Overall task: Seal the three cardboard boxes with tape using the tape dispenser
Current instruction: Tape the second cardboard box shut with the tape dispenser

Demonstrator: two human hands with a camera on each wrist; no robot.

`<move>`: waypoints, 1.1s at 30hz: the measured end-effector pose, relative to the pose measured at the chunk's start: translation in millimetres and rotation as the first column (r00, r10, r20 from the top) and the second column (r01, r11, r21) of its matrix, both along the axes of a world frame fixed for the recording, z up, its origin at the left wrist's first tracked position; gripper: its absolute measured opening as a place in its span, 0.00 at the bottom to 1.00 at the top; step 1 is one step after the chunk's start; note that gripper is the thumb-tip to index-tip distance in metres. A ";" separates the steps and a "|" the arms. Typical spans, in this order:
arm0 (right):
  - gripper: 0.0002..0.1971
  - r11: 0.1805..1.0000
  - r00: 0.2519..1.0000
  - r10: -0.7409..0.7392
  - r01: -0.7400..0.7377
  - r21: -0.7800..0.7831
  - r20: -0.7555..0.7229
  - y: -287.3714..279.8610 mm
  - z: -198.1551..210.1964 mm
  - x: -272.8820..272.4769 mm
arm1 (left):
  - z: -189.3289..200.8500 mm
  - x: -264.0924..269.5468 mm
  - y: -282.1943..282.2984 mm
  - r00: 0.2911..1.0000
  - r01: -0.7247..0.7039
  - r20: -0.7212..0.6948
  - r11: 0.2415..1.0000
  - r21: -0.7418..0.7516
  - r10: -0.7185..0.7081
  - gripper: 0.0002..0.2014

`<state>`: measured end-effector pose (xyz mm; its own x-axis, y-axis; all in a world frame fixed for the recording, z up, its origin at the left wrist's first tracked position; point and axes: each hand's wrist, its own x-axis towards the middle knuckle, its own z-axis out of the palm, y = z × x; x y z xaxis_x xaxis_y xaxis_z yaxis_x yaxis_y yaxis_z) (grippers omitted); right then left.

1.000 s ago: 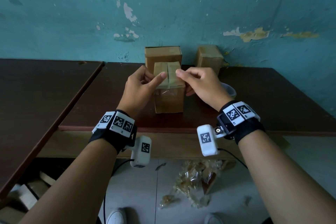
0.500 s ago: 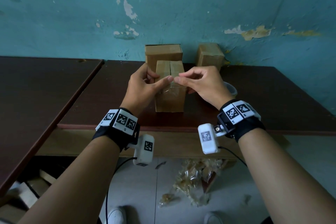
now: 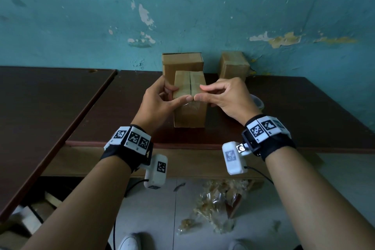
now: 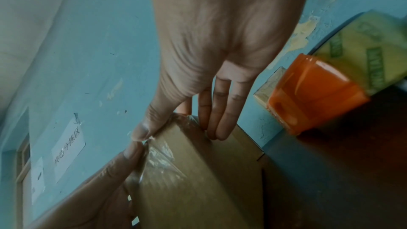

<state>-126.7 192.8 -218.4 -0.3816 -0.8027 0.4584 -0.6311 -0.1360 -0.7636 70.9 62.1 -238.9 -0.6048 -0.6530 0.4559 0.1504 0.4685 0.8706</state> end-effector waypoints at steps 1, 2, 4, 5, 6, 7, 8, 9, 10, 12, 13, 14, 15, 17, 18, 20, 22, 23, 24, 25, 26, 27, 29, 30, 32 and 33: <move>0.32 1.000 1.000 -0.004 0.004 -0.003 -0.028 0.0 -0.6 -0.3 | -0.9 -0.1 -0.3 1.000 -0.001 -0.005 1.000 -0.011 0.001 0.22; 0.33 1.000 0.998 -0.011 0.011 -0.007 -0.057 0.0 -1.3 -0.7 | -1.5 0.1 -0.5 1.000 -0.005 -0.005 1.000 -0.018 0.005 0.22; 0.33 1.000 0.995 -0.019 0.017 -0.020 -0.100 0.4 -1.7 -1.0 | -2.7 0.8 -1.4 1.000 -0.002 -0.004 1.000 -0.027 0.002 0.21; 0.33 0.999 0.993 -0.020 0.017 -0.028 -0.120 0.9 -1.8 -1.0 | -3.9 1.0 -2.6 1.000 0.004 -0.002 1.000 -0.030 -0.004 0.20; 0.32 0.999 0.990 -0.021 0.016 -0.037 -0.141 1.4 -2.0 -0.7 | -5.2 1.3 -4.4 1.000 0.008 0.002 1.000 -0.030 -0.008 0.19; 0.32 0.999 0.986 -0.021 0.014 -0.043 -0.164 1.9 -2.0 -0.3 | -6.0 1.8 -5.4 1.000 0.013 0.004 1.000 -0.028 -0.013 0.19; 0.32 0.999 0.982 -0.019 0.010 -0.045 -0.186 2.4 -1.9 -0.2 | -6.5 2.3 -6.0 1.000 0.020 0.003 1.000 -0.024 -0.020 0.18; 0.32 0.999 0.978 -0.015 0.006 -0.046 -0.207 3.1 -1.5 0.3 | -6.9 3.0 -6.4 0.999 0.032 0.002 0.999 -0.018 -0.032 0.18; 0.33 0.999 0.975 -0.014 0.004 -0.043 -0.223 3.4 -1.4 0.4 | -6.7 4.2 -6.6 0.999 0.050 0.000 0.999 -0.014 -0.050 0.18; 0.34 0.999 0.972 -0.013 0.006 -0.031 -0.233 4.0 -0.5 0.6 | -5.4 7.0 -5.5 0.997 0.081 0.001 0.997 -0.003 -0.081 0.17; 0.35 1.000 0.973 -0.011 0.006 -0.023 -0.229 4.0 0.0 0.2 | -4.7 8.0 -4.7 0.996 0.091 0.006 0.996 0.006 -0.091 0.16; 0.36 1.000 0.974 -0.008 0.005 -0.017 -0.225 4.1 0.4 -0.2 | -4.4 8.4 -4.4 0.995 0.096 0.009 0.995 0.014 -0.096 0.15; 0.36 1.000 0.975 -0.007 0.005 -0.009 -0.222 4.0 1.2 -0.4 | -3.7 8.8 -3.7 0.995 0.098 0.009 0.995 0.019 -0.098 0.15; 0.35 1.000 0.975 0.002 0.002 0.016 -0.223 4.8 3.1 -0.5 | -3.0 9.7 -2.2 0.994 0.106 -0.001 0.994 0.040 -0.106 0.14; 0.35 1.000 0.974 0.007 0.000 0.028 -0.224 5.6 4.3 -0.4 | -2.7 10.5 -1.7 0.994 0.112 -0.005 0.992 0.054 -0.112 0.13; 0.34 0.999 0.975 0.013 -0.003 0.049 -0.223 7.8 6.4 -0.6 | -2.3 12.4 -1.5 0.992 0.122 0.010 0.990 0.066 -0.123 0.13; 0.34 0.998 0.976 0.025 -0.010 0.068 -0.216 8.9 7.8 -1.3 | -3.0 14.3 -3.5 0.990 0.133 0.027 0.989 0.062 -0.135 0.14; 0.33 0.997 0.978 0.030 -0.015 0.073 -0.209 8.9 8.1 -2.0 | -3.2 15.1 -4.2 0.990 0.136 0.032 0.989 0.053 -0.138 0.14; 0.33 0.997 0.979 0.034 -0.019 0.077 -0.199 8.8 8.2 -2.7 | -3.8 15.8 -5.5 0.990 0.133 0.038 0.990 0.041 -0.135 0.14; 0.32 0.996 0.981 0.038 -0.023 0.081 -0.192 8.7 8.2 -3.2 | -4.2 16.1 -6.0 0.991 0.127 0.046 0.991 0.032 -0.128 0.15; 0.32 0.996 0.981 0.043 -0.028 0.083 -0.190 8.7 8.1 -3.6 | -4.5 16.4 -6.0 0.991 0.119 0.053 0.992 0.028 -0.120 0.15; 0.32 0.996 0.980 0.045 -0.030 0.084 -0.192 8.8 8.0 -4.1 | -4.8 16.4 -5.1 0.992 0.111 0.058 0.993 0.031 -0.113 0.15; 0.32 0.995 0.980 0.046 -0.028 0.092 -0.193 9.1 9.4 -3.9 | -4.6 15.7 -1.5 0.994 0.092 0.056 0.994 0.056 -0.095 0.16; 0.33 0.995 0.981 0.042 -0.024 0.099 -0.189 9.0 10.3 -3.1 | -4.2 14.7 0.0 0.995 0.080 0.050 0.994 0.068 -0.083 0.18; 0.35 0.995 0.985 0.028 -0.011 0.103 -0.171 8.9 11.6 -0.9 | -3.6 9.9 2.8 0.998 0.041 0.035 0.998 0.057 -0.043 0.21; 0.36 0.996 0.986 0.020 -0.005 0.094 -0.163 8.7 11.1 0.1 | -3.6 6.9 3.9 0.999 0.020 0.027 0.999 0.045 -0.021 0.21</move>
<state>-126.6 201.5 -207.2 -0.2970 -0.8491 0.4368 -0.7473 -0.0781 -0.6598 77.8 66.0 -242.5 -0.6303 -0.6597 0.4093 0.1350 0.4260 0.8946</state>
